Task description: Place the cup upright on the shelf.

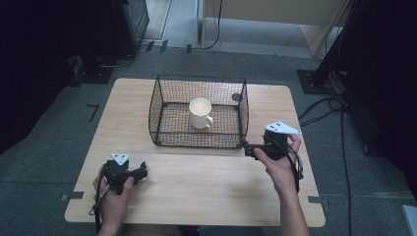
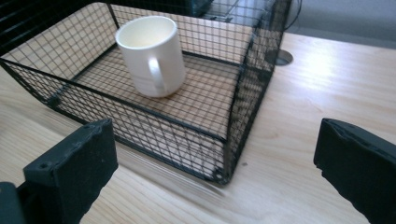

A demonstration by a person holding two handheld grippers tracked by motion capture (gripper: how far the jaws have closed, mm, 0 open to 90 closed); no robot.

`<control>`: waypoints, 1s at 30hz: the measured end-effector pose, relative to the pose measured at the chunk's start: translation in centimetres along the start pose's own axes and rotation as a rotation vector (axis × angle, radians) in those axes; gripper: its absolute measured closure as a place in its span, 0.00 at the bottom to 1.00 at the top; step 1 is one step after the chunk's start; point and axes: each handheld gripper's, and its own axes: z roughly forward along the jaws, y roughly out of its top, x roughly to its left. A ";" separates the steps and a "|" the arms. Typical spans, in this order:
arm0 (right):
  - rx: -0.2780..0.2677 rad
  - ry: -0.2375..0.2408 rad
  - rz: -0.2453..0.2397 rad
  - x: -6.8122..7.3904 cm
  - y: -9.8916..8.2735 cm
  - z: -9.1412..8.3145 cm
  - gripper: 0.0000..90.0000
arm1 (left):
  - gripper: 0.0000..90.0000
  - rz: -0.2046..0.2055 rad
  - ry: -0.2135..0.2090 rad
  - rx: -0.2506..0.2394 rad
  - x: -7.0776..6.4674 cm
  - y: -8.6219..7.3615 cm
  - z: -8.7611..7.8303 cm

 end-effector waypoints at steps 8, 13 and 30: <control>0.017 -0.049 0.035 -1.8 -2.2 -0.7 0.00 | 0.13 0.002 0.000 0.002 0.0 0.0 0.0; 0.023 -0.091 0.065 -3.2 -3.7 -1.0 0.00 | 0.13 0.002 0.000 0.002 0.0 0.0 0.0; 0.076 -0.203 0.144 -7.1 -8.9 -2.4 0.00 | 0.13 0.002 0.000 0.001 0.0 0.0 0.0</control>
